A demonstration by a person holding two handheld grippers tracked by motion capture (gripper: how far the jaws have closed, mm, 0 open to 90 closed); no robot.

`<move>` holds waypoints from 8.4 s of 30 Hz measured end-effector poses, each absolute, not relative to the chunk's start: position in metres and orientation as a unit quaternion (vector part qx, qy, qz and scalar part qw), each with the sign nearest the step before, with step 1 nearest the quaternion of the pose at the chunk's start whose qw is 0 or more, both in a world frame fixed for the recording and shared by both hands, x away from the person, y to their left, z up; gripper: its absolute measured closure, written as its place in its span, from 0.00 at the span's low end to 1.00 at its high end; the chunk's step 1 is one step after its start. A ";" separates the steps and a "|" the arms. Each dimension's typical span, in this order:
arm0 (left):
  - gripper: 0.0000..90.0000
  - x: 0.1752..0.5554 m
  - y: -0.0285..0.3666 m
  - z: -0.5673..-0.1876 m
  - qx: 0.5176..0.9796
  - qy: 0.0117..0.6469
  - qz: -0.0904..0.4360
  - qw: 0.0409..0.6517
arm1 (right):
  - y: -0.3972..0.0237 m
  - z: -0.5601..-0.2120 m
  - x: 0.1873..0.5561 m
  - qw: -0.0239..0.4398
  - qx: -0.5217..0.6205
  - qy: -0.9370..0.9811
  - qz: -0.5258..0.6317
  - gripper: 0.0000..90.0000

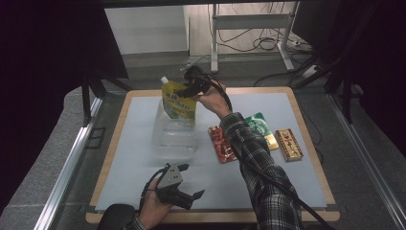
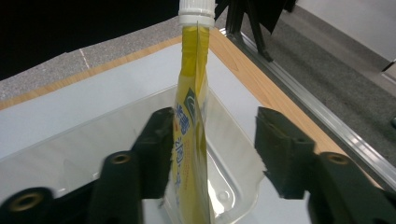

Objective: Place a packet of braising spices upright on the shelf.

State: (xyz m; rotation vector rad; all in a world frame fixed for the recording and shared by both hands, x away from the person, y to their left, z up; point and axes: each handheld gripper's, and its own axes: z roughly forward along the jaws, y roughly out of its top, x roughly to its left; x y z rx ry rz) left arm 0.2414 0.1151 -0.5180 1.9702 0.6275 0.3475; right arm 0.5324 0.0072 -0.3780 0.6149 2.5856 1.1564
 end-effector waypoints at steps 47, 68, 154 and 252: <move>0.00 0.243 0.112 -0.521 0.819 0.261 0.138 0.492 | -0.053 -0.391 0.480 0.104 0.186 0.884 0.416 0.00; 0.00 0.244 0.110 -0.523 0.820 0.260 0.135 0.492 | -0.098 -0.403 0.447 0.116 0.185 0.888 0.405 0.00; 0.00 0.246 0.109 -0.524 0.826 0.258 0.137 0.482 | -0.262 -0.513 0.491 0.059 0.456 0.824 0.332 0.02; 0.01 0.244 0.107 -0.524 0.831 0.250 0.145 0.474 | -0.197 -0.366 0.444 0.091 0.324 0.838 0.429 0.99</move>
